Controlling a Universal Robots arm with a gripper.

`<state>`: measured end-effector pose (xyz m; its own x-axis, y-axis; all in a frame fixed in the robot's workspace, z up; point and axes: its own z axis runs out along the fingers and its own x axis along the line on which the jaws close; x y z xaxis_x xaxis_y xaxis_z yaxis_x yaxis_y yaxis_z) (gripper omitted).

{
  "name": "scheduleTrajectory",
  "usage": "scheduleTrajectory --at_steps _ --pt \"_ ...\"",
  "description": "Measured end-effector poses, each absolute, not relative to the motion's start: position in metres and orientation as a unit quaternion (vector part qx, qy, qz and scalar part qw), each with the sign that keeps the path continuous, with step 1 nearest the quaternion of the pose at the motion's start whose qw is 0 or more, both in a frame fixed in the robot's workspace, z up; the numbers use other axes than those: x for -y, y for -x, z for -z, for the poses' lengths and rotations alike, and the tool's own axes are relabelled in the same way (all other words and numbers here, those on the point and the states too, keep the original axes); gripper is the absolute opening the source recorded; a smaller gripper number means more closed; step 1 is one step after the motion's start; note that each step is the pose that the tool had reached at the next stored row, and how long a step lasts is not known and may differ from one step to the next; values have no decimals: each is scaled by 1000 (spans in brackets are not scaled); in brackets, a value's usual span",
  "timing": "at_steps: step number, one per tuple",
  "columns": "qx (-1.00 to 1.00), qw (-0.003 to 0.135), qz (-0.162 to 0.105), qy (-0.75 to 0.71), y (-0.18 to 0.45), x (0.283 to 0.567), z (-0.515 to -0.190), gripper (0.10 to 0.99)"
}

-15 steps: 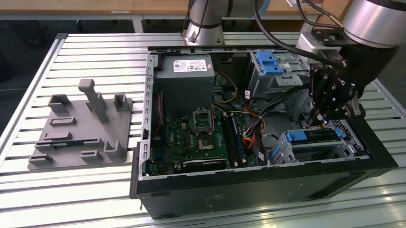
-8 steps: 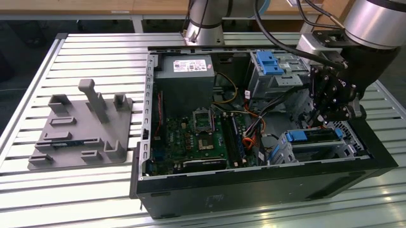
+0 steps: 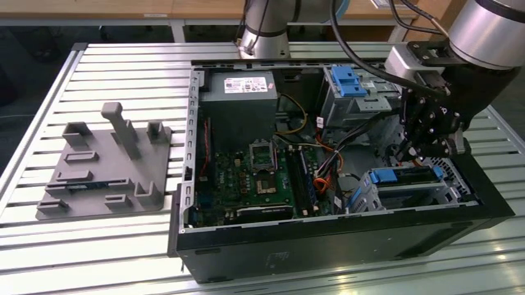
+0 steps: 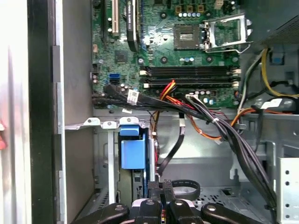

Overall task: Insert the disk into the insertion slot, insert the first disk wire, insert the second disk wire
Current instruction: 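Insert the second disk wire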

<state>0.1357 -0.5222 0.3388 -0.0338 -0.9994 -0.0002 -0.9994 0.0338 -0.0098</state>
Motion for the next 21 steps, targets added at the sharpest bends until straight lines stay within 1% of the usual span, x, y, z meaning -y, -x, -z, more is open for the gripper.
scheduleTrajectory --at_steps 6,13,21 --pt "-719 3 3 695 -136 522 -339 149" --pt "-719 -3 -2 695 -137 531 -339 149" --pt "-719 -3 -2 695 -137 532 -339 149"
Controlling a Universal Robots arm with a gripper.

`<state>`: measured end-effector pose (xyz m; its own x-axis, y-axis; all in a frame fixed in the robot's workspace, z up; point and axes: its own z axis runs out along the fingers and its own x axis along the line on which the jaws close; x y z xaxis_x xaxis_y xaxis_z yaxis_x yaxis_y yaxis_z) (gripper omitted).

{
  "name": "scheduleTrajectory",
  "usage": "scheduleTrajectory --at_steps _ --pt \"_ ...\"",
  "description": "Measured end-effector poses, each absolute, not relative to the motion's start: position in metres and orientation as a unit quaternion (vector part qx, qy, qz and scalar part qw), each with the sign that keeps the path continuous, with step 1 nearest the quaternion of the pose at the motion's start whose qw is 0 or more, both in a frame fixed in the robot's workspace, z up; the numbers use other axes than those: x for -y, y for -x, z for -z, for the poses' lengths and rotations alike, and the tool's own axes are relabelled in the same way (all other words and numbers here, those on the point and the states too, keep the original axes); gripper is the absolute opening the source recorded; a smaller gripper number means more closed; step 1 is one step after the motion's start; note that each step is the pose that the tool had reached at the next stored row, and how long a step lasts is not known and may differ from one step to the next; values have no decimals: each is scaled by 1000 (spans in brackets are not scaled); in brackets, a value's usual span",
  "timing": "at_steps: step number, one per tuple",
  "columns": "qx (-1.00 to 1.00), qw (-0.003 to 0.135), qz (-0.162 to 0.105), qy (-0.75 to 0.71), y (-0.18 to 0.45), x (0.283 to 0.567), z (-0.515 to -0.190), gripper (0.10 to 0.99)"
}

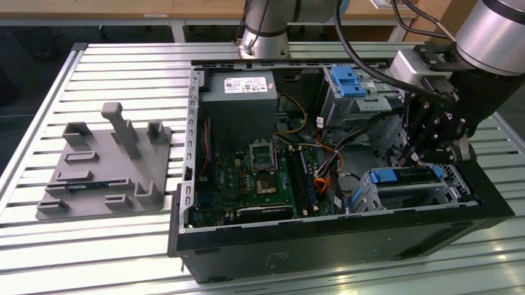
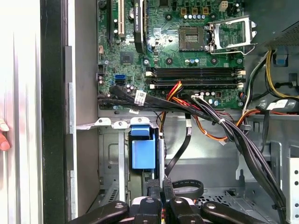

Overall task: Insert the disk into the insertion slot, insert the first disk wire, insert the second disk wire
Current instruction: 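Insert the second disk wire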

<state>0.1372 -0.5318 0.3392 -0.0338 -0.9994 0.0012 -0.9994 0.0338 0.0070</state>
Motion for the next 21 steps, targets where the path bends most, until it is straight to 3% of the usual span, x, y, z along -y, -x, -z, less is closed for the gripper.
scheduleTrajectory --at_steps 21 --pt "723 3 2 -691 -140 538 -338 149"
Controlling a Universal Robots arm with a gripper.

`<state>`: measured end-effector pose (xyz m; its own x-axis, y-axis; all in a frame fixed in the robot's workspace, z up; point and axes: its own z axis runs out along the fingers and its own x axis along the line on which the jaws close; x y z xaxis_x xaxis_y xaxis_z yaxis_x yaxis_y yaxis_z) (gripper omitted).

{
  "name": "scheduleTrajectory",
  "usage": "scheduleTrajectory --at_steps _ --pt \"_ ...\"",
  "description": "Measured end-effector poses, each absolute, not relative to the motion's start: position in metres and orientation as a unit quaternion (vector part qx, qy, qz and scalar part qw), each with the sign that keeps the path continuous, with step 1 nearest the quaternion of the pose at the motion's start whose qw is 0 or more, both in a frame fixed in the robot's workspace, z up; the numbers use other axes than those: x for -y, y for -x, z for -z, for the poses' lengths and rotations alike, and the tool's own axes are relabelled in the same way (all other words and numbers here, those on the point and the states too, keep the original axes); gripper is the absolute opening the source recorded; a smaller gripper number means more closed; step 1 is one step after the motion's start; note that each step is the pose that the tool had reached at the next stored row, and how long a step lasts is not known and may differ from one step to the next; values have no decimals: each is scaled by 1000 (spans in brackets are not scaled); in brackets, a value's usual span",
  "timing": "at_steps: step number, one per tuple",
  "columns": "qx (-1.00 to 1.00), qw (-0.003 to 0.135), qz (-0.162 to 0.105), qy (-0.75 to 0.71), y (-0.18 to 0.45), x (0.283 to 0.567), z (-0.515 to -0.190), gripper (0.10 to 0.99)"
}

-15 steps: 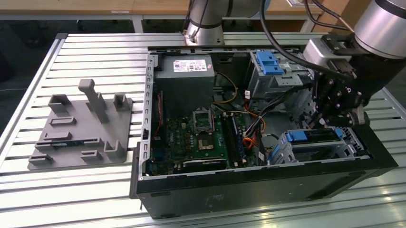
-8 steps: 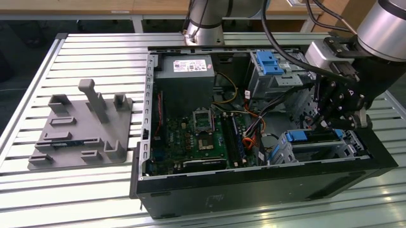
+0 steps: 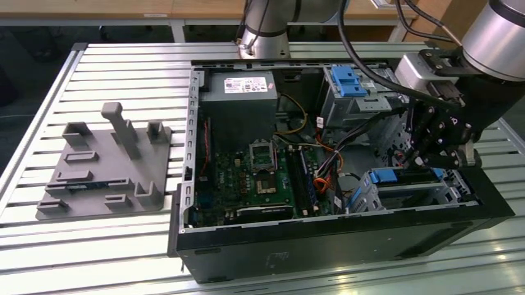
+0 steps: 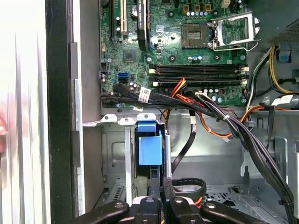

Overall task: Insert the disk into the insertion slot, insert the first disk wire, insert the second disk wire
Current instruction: 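Insert the second disk wire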

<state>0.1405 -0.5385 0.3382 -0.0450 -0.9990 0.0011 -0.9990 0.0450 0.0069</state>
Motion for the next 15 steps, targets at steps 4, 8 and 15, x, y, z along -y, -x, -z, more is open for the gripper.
scheduleTrajectory --at_steps 4,8,15 --pt "723 3 2 -691 -141 539 -338 149" --pt "723 3 2 -691 -141 539 -337 149" --pt "723 3 2 -691 -141 539 -335 149"
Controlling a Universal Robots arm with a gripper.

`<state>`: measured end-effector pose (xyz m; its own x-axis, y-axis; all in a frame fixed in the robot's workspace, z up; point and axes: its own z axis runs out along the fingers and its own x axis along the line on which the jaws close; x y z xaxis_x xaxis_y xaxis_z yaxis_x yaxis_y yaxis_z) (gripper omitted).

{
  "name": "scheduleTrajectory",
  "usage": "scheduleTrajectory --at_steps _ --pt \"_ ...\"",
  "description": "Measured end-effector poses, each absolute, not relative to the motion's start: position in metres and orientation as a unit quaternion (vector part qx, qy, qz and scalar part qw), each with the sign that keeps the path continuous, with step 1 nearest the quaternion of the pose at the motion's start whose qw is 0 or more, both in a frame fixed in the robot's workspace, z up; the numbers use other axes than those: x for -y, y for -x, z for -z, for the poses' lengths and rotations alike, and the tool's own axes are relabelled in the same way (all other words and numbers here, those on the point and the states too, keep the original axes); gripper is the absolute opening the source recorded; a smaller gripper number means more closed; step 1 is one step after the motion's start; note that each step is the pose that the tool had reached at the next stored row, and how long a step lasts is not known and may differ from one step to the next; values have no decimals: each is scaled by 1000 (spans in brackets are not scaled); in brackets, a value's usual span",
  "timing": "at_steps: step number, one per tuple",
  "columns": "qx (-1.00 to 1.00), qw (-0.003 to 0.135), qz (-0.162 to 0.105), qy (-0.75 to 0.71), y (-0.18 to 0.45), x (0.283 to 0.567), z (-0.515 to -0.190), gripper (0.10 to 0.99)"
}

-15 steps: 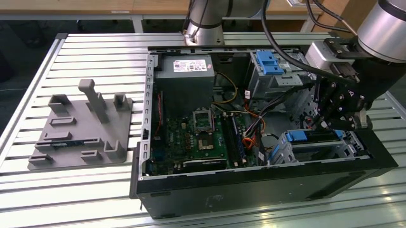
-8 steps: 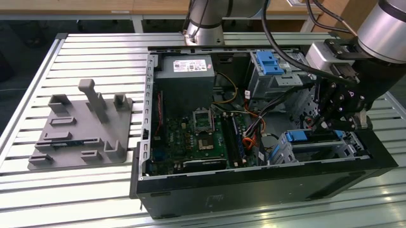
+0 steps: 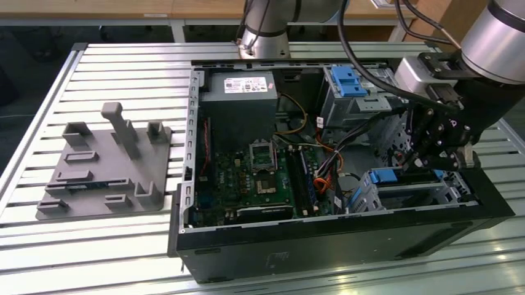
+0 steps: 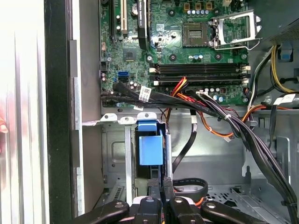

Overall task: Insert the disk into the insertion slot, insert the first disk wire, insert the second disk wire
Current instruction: 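Insert the second disk wire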

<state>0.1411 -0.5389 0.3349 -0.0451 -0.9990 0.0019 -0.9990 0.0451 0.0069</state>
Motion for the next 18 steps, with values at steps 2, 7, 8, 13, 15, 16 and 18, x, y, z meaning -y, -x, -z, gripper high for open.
scheduleTrajectory --at_steps 2,7,8,13,15,16,18 --pt "723 3 2 -691 -141 539 -334 149" --pt "723 3 2 -691 -141 539 -333 149" --pt "723 3 2 -691 -141 539 -333 149" --pt "723 3 2 -691 -141 539 -331 149" --pt "723 3 2 -691 -141 540 -330 149" --pt "723 3 2 -691 -141 540 -330 149" --pt "723 3 2 -691 -141 541 -329 149"
